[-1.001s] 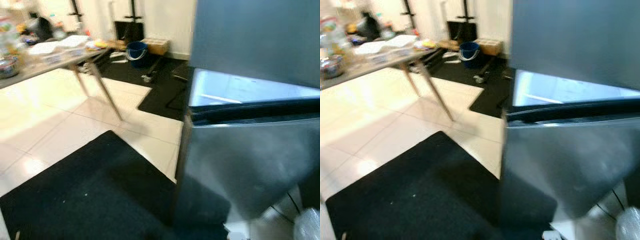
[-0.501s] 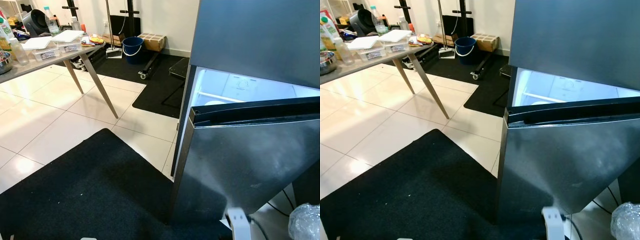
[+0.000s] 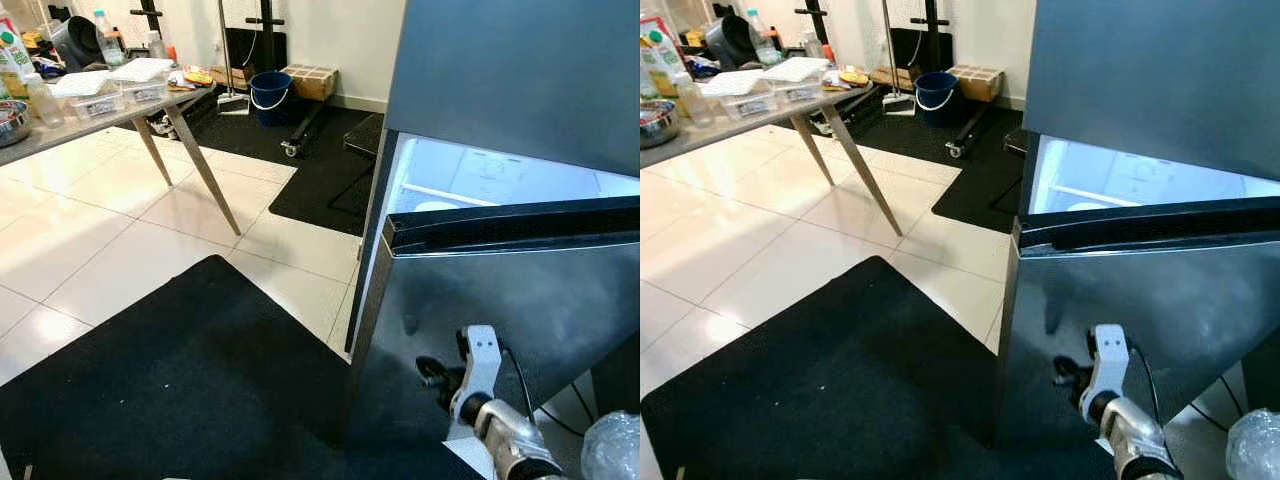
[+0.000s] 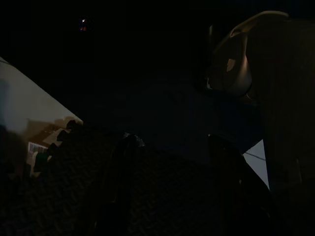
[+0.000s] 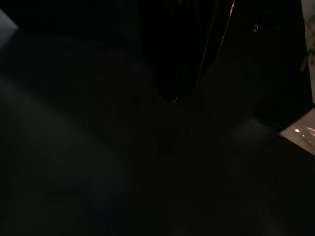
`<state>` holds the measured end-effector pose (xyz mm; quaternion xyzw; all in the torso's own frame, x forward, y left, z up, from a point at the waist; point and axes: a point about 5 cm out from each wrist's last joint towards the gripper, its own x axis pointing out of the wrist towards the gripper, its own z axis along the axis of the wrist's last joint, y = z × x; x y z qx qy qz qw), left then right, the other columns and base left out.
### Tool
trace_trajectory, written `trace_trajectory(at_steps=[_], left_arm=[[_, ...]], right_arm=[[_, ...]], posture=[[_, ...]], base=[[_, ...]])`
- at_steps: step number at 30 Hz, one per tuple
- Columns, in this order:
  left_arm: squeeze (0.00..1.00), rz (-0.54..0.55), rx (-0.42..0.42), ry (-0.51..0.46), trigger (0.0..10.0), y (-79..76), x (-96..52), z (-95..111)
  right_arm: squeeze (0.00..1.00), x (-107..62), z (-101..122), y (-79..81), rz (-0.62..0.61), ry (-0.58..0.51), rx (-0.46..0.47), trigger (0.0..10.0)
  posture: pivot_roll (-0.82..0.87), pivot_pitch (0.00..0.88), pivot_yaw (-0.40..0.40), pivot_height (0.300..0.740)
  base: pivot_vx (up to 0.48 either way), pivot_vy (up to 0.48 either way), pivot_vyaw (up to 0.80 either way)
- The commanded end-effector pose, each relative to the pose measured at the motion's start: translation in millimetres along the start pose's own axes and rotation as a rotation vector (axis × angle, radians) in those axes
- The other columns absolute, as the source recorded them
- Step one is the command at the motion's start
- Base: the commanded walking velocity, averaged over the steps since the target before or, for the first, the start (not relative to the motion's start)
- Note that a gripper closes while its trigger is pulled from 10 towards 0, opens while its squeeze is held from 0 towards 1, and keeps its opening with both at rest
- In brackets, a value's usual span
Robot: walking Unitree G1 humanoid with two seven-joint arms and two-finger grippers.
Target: Restocking fridge
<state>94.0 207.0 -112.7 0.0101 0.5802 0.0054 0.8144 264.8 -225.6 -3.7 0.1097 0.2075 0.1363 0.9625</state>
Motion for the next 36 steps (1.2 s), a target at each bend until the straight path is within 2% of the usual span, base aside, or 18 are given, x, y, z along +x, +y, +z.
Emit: trace_trajectory(at_steps=[1, 10, 19, 28, 32, 36], left_arm=[[0.00, 0.002, -0.007, 0.009, 10.0, 1.9, -0.7, -4], [0.00, 0.003, -0.004, 0.013, 10.0, 3.3, -1.2, -6], [0.00, 0.003, -0.003, 0.018, 10.0, 3.9, -1.7, -9], [0.00, -0.002, 0.004, 0.047, 10.0, 4.3, -4.5, -25], [0.00, 0.002, 0.000, 0.080, 10.0, 7.2, -9.2, -45], [0.00, 0.004, -0.002, 0.092, 10.0, 7.8, -11.1, -53]], right_arm=[[0.00, 3.3, 9, 1.5, 0.020, -0.037, -0.007, 10.0], [0.00, 17.5, 39, 12.2, 0.095, -0.147, -0.031, 10.0], [0.00, 30.7, 62, 24.5, 0.139, -0.200, -0.069, 10.0], [0.00, 45.5, 83, 38.4, 0.161, -0.207, -0.112, 10.0], [0.00, 52.2, 100, 44.4, 0.173, -0.225, -0.144, 10.0], [0.00, 56.6, 114, 47.9, 0.171, -0.240, -0.165, 10.0]], posture=[[-0.06, 0.045, -0.005, 0.740], [-0.06, 0.050, -0.001, 0.740], [-0.06, 0.072, 0.001, 0.740], [-0.03, 0.130, -0.010, 0.740], [-0.01, 0.179, -0.020, 0.740], [0.00, 0.203, -0.028, 0.740]], base=[[0.000, 0.000, 0.00], [0.000, 0.000, 0.00], [0.000, 0.000, 0.00], [0.000, 0.000, 0.00], [0.000, 0.000, 0.00], [0.000, 0.000, 0.00]])
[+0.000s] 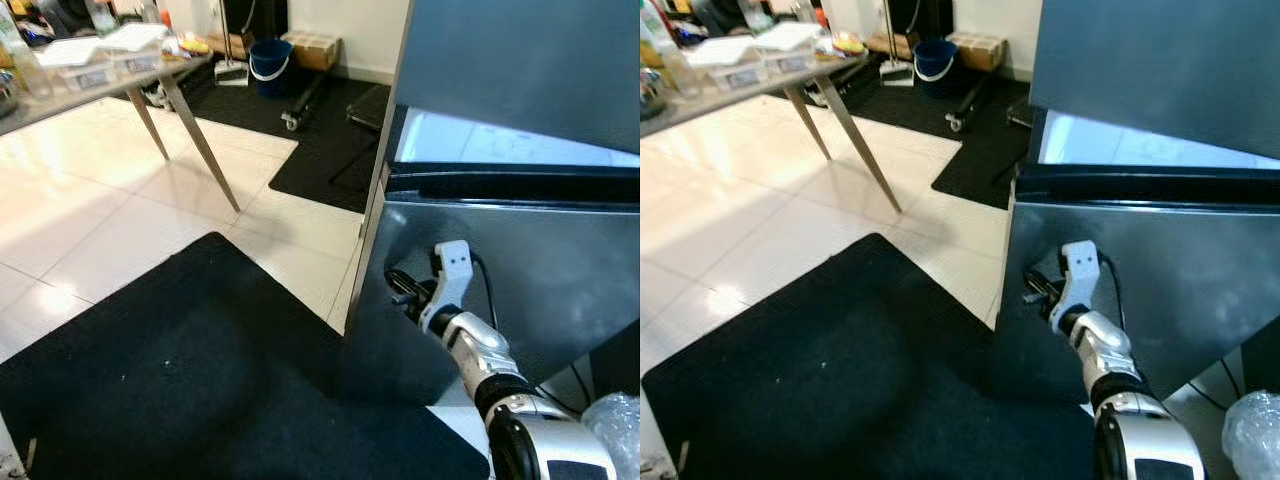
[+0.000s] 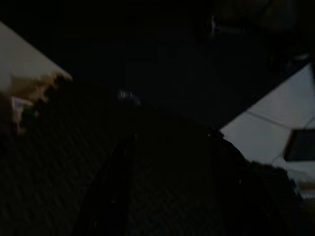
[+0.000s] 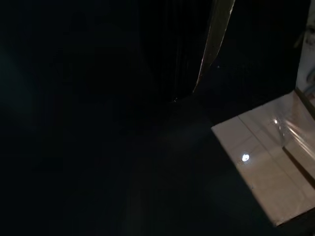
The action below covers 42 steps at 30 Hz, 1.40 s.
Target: Restocking fridge
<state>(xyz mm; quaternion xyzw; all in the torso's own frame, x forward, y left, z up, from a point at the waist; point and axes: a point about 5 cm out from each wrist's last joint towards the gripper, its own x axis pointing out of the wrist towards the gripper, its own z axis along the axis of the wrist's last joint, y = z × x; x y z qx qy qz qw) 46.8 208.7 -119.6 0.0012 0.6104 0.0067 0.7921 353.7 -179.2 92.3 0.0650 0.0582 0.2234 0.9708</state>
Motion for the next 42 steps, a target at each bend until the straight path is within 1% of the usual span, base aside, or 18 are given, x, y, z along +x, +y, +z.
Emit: trace_trajectory(at_steps=[1, 2, 3, 6, 9, 10, 12, 13, 16, 19, 22, 23, 24, 30, 32, 35, 40, 42], left_arm=[[0.00, 0.013, 0.011, 0.018, 10.0, 6.5, -2.3, -8], [0.00, 0.014, 0.007, 0.017, 10.0, 6.8, -2.5, -8], [0.00, 0.014, 0.007, 0.017, 10.0, 6.8, -2.5, -8], [0.00, 0.013, -0.005, -0.004, 10.0, 7.2, -1.9, -3], [0.00, 0.005, -0.009, -0.025, 10.0, 6.2, -1.1, 2], [0.00, 0.005, -0.009, -0.025, 10.0, 6.2, -1.1, 2], [0.00, 0.001, -0.005, -0.034, 10.0, 5.3, -1.0, 4], [0.00, 0.001, -0.005, -0.034, 10.0, 5.3, -1.0, 4], [0.00, 0.001, 0.001, -0.036, 10.0, 5.7, -1.2, 3], [0.00, 0.004, 0.005, -0.036, 10.0, 6.8, -1.6, 2], [0.00, 0.009, 0.004, -0.037, 10.0, 8.7, -2.2, 1], [0.00, 0.009, 0.004, -0.037, 10.0, 8.7, -2.2, 1], [0.00, 0.011, 0.002, -0.038, 10.0, 9.5, -2.5, 0], [0.00, 0.013, -0.003, -0.036, 10.0, 10.3, -3.4, -4], [0.00, 0.013, -0.005, -0.031, 10.0, 9.9, -4.0, -7], [0.00, 0.014, -0.005, -0.030, 10.0, 9.9, -4.3, -9], [0.00, 0.016, -0.003, -0.043, 10.0, 10.5, -3.2, -2], [0.00, 0.016, -0.002, -0.046, 10.0, 10.6, -2.9, 0]], right_arm=[[0.00, 2.3, 4, -1.4, -0.008, 0.011, -0.007, 10.0], [0.00, 6.3, 11, -0.8, -0.005, -0.002, -0.015, 10.0], [0.00, 6.3, 11, -0.8, -0.005, -0.002, -0.015, 10.0], [0.00, 18.8, 34, 2.3, 0.004, -0.038, -0.063, 10.0], [0.00, 26.5, 52, 4.6, 0.008, -0.067, -0.105, 10.0], [0.00, 26.5, 52, 4.6, 0.008, -0.067, -0.105, 10.0], [0.00, 31.4, 68, 5.8, 0.014, -0.100, -0.145, 10.0], [0.00, 31.4, 68, 5.8, 0.014, -0.100, -0.145, 10.0], [0.00, 34.9, 82, 5.9, 0.004, -0.130, -0.179, 10.0], [0.00, 37.3, 95, 5.2, -0.017, -0.155, -0.211, 10.0], [0.00, 40.6, 115, 3.4, -0.061, -0.189, -0.259, 10.0], [0.00, 40.6, 115, 3.4, -0.061, -0.189, -0.259, 10.0], [0.00, 41.8, 123, 3.2, -0.077, -0.201, -0.277, 10.0], [0.00, 44.1, 134, 4.1, -0.100, -0.212, -0.312, 10.0], [0.00, 44.9, 138, 2.1, -0.157, -0.199, -0.359, 10.0], [0.00, 44.7, 142, -0.6, -0.210, -0.197, -0.388, 10.0], [0.00, 40.9, 144, -7.4, -0.286, -0.219, -0.386, 10.0], [0.00, 40.3, 143, -8.3, -0.292, -0.219, -0.385, 10.0]], posture=[[0.01, 0.213, -0.035, 0.740], [0.01, 0.220, -0.037, 0.740], [0.01, 0.220, -0.037, 0.740], [0.02, 0.241, -0.045, 0.740], [0.03, 0.249, -0.047, 0.740], [0.03, 0.249, -0.047, 0.740], [0.03, 0.259, -0.048, 0.740], [0.03, 0.259, -0.048, 0.740], [0.03, 0.265, -0.047, 0.740], [0.03, 0.264, -0.047, 0.740], [0.04, 0.265, -0.048, 0.740], [0.04, 0.265, -0.048, 0.740], [0.05, 0.268, -0.052, 0.740], [0.06, 0.275, -0.055, 0.740], [0.06, 0.285, -0.057, 0.740], [0.07, 0.286, -0.057, 0.740], [0.07, 0.270, -0.053, 0.740], [0.06, 0.269, -0.052, 0.740]], base=[[0.000, 0.000, 0.00], [0.000, 0.000, 0.00], [0.000, 0.000, 0.00], [0.000, 0.000, 0.00], [0.000, 0.000, 0.00], [0.000, 0.000, 0.00], [0.000, 0.000, 0.00], [0.000, 0.000, 0.00], [0.000, 0.000, 0.00], [0.000, 0.000, 0.00], [0.000, 0.000, 0.00], [0.000, 0.000, 0.00], [0.000, 0.000, 0.00], [0.000, 0.000, 0.00], [0.000, 0.000, 0.00], [0.000, 0.000, 0.00], [0.000, 0.000, 0.00], [0.000, 0.000, 0.00]])
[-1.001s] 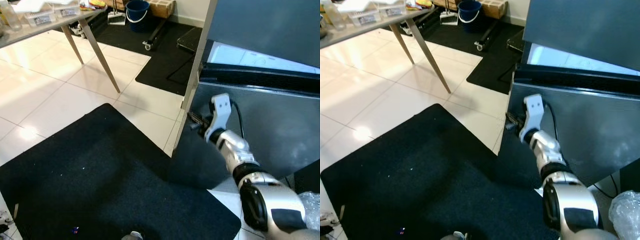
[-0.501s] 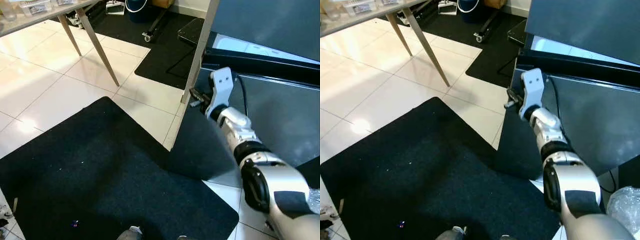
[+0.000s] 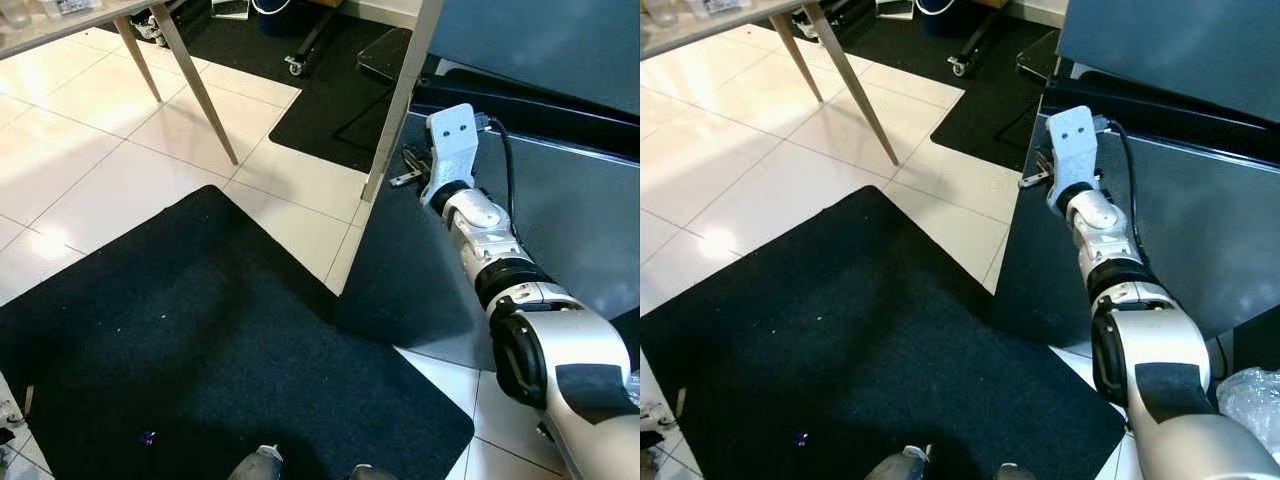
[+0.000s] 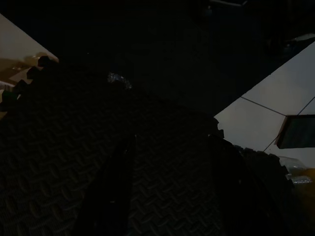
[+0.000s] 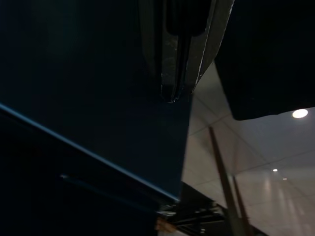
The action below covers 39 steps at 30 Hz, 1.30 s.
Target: Restocking fridge
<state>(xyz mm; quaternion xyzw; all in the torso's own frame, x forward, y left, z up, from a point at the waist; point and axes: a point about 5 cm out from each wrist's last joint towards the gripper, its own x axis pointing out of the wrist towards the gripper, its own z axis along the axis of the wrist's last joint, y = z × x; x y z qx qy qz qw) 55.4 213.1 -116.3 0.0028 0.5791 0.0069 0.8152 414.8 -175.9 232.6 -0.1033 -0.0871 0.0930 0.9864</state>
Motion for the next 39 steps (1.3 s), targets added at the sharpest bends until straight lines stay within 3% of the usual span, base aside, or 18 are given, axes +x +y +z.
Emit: trace_trajectory(at_steps=[1, 7, 13, 21, 24, 27, 29, 30, 32, 33, 34, 36, 37, 38, 39], left_arm=[[0.00, 0.014, -0.002, 0.029, 10.0, 6.3, -2.4, -7], [0.00, 0.013, 0.006, 0.021, 10.0, 7.0, -1.6, -3], [0.00, 0.015, 0.009, 0.014, 10.0, 8.3, -1.5, -1], [0.00, 0.015, 0.004, 0.018, 10.0, 7.0, -1.7, -4], [0.00, 0.011, 0.003, 0.012, 10.0, 4.9, -0.4, 1], [0.00, 0.010, 0.004, 0.009, 10.0, 4.5, 0.1, 2], [0.00, 0.011, 0.008, 0.002, 10.0, 4.9, 0.9, 7], [0.00, 0.011, 0.008, 0.002, 10.0, 4.9, 0.9, 7], [0.00, 0.017, 0.010, -0.009, 10.0, 7.4, 1.8, 13], [0.00, 0.017, 0.010, -0.009, 10.0, 7.4, 1.8, 13], [0.00, 0.025, 0.011, -0.018, 10.0, 10.2, 2.2, 18], [0.00, 0.034, 0.007, -0.024, 10.0, 13.2, 2.1, 21], [0.00, 0.034, 0.007, -0.024, 10.0, 13.2, 2.1, 21], [0.00, 0.043, 0.009, -0.027, 10.0, 16.1, 1.8, 23], [0.00, 0.043, 0.009, -0.027, 10.0, 16.1, 1.8, 23]], right_arm=[[0.00, -4.7, -8, -7.1, -0.034, 0.019, -0.010, 10.0], [0.00, -10.0, -15, -17.4, -0.100, 0.045, -0.039, 10.0], [0.00, -9.1, -6, -29.9, -0.176, 0.044, -0.080, 10.0], [0.00, -4.7, -4, -20.2, -0.140, 0.042, -0.046, 10.0], [0.00, -10.0, -23, -7.7, -0.048, 0.077, 0.040, 10.0], [0.00, -13.1, -31, -2.9, -0.010, 0.096, 0.066, 10.0], [0.00, -25.6, -56, 7.1, 0.077, 0.159, 0.117, 10.0], [0.00, -25.6, -56, 7.1, 0.077, 0.159, 0.117, 10.0], [0.00, -46.9, -90, 17.8, 0.169, 0.252, 0.169, 10.0], [0.00, -46.9, -90, 17.8, 0.169, 0.252, 0.169, 10.0], [0.00, -65.1, -114, 24.3, 0.207, 0.324, 0.186, 10.0], [0.00, -81.1, -133, 28.3, 0.210, 0.391, 0.203, 10.0], [0.00, -81.1, -133, 28.3, 0.210, 0.391, 0.203, 10.0], [0.00, -94.8, -148, 31.8, 0.205, 0.449, 0.209, 10.0], [0.00, -94.8, -148, 31.8, 0.205, 0.449, 0.209, 10.0]], posture=[[0.06, 0.265, -0.047, 0.740], [0.06, 0.256, -0.042, 0.740], [0.07, 0.258, -0.046, 0.740], [0.07, 0.252, -0.049, 0.740], [0.06, 0.237, -0.045, 0.740], [0.06, 0.233, -0.045, 0.740], [0.05, 0.216, -0.042, 0.740], [0.05, 0.216, -0.042, 0.740], [0.04, 0.191, -0.039, 0.740], [0.04, 0.191, -0.039, 0.740], [0.04, 0.184, -0.037, 0.740], [0.03, 0.170, -0.037, 0.740], [0.03, 0.170, -0.037, 0.740], [0.03, 0.160, -0.037, 0.740], [0.03, 0.160, -0.037, 0.740]], base=[[0.000, 0.000, 0.00], [0.000, 0.000, 0.00], [0.000, 0.000, 0.00], [0.000, 0.000, 0.00], [0.000, 0.000, 0.00], [0.000, 0.000, 0.00], [0.000, 0.000, 0.00], [0.000, 0.000, 0.00], [0.000, 0.000, 0.00], [0.000, 0.000, 0.00], [0.000, 0.000, 0.00], [0.000, 0.000, 0.00], [0.000, 0.000, 0.00], [0.000, 0.000, 0.00], [0.000, 0.000, 0.00]])
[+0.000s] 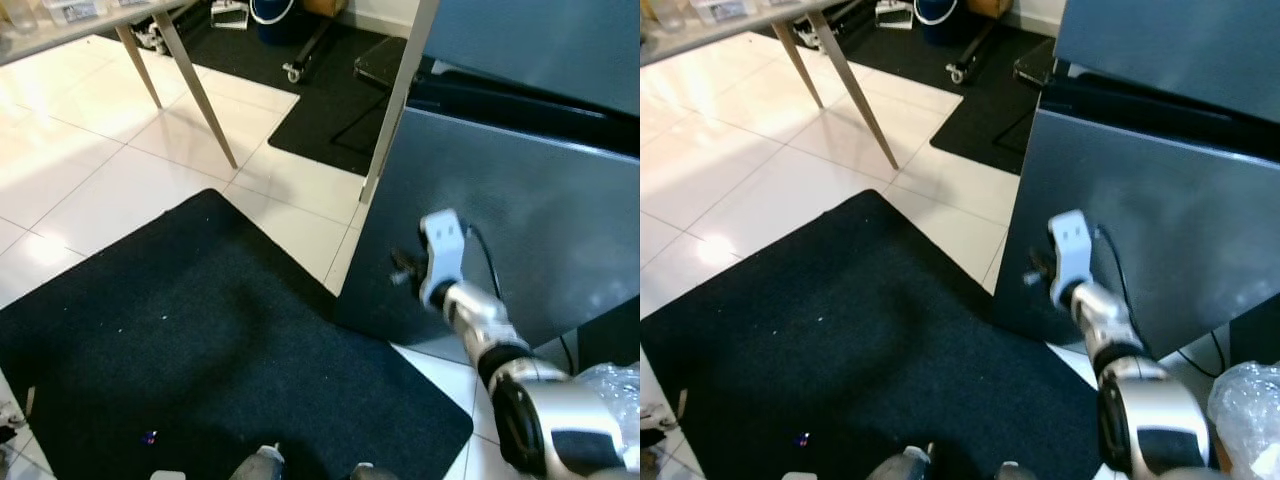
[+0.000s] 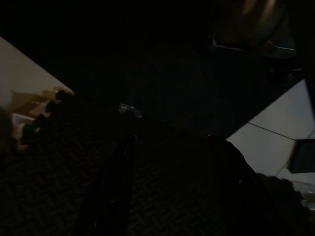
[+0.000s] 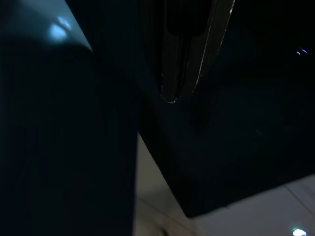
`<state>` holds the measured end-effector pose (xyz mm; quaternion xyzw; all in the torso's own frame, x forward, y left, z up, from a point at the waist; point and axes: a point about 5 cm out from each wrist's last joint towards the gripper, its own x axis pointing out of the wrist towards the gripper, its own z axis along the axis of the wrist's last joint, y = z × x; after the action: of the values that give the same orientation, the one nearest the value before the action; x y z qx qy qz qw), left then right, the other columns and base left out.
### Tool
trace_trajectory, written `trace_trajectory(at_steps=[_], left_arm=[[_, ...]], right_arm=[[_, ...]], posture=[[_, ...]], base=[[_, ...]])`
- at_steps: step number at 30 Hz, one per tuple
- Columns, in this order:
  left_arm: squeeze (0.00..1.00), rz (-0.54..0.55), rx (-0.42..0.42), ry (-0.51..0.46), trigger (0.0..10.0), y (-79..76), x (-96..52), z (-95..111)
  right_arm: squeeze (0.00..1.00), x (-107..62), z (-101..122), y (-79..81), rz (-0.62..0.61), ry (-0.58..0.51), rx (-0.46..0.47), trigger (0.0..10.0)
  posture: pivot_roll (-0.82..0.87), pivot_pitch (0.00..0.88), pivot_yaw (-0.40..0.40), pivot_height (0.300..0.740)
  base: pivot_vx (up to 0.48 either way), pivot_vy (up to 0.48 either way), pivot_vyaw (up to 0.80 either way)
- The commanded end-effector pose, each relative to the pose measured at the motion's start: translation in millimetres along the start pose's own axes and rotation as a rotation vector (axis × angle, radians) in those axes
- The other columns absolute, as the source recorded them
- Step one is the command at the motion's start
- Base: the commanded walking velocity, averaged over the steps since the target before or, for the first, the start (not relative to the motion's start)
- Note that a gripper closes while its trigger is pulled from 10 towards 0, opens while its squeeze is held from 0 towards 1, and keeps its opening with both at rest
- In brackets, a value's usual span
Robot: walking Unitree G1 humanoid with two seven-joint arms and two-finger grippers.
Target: Restocking fridge
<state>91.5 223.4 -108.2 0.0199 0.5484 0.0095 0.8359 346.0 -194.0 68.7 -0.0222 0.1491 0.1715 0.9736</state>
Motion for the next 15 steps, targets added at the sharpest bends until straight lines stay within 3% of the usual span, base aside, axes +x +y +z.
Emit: trace_trajectory(at_steps=[1, 2, 3, 5, 8, 11, 12, 15], left_arm=[[0.00, 0.030, -0.017, 0.046, 10.0, 9.0, -3.5, -12], [0.00, 0.039, -0.017, 0.044, 10.0, 11.9, -3.6, -10], [0.00, 0.039, -0.017, 0.044, 10.0, 11.9, -3.6, -10], [0.00, 0.062, -0.020, 0.045, 10.0, 19.3, -4.7, -9], [0.00, 0.062, -0.020, 0.045, 10.0, 19.3, -4.7, -9], [0.00, 0.102, -0.023, 0.055, 10.0, 32.0, -7.7, -11], [0.00, 0.102, -0.023, 0.055, 10.0, 32.0, -7.7, -11], [0.00, 0.150, -0.030, 0.063, 10.0, 46.4, -11.6, -12]], right_arm=[[0.00, -4.9, -19, 3.7, 0.001, 0.065, 0.015, 10.0], [0.00, -10.3, -35, 5.8, -0.008, 0.109, 0.036, 10.0], [0.00, -10.3, -35, 5.8, -0.008, 0.109, 0.036, 10.0], [0.00, -25.2, -71, 12.8, -0.019, 0.210, 0.086, 10.0], [0.00, -25.2, -71, 12.8, -0.019, 0.210, 0.086, 10.0], [0.00, -49.9, -117, 22.7, -0.056, 0.361, 0.136, 10.0], [0.00, -49.9, -117, 22.7, -0.056, 0.361, 0.136, 10.0], [0.00, -73.1, -149, 29.8, -0.089, 0.477, 0.173, 10.0]], posture=[[0.03, 0.150, -0.036, 0.740], [0.04, 0.140, -0.035, 0.740], [0.04, 0.140, -0.035, 0.740], [0.04, 0.128, -0.031, 0.740], [0.04, 0.128, -0.031, 0.740], [0.04, 0.115, -0.025, 0.740], [0.04, 0.115, -0.025, 0.740], [0.03, 0.108, -0.023, 0.740]], base=[[0.000, 0.000, 0.00], [0.000, 0.000, 0.00], [0.000, 0.000, 0.00], [0.000, 0.000, 0.00], [0.000, 0.000, 0.00], [0.000, 0.000, 0.00], [0.000, 0.000, 0.00], [0.000, 0.000, 0.00]])
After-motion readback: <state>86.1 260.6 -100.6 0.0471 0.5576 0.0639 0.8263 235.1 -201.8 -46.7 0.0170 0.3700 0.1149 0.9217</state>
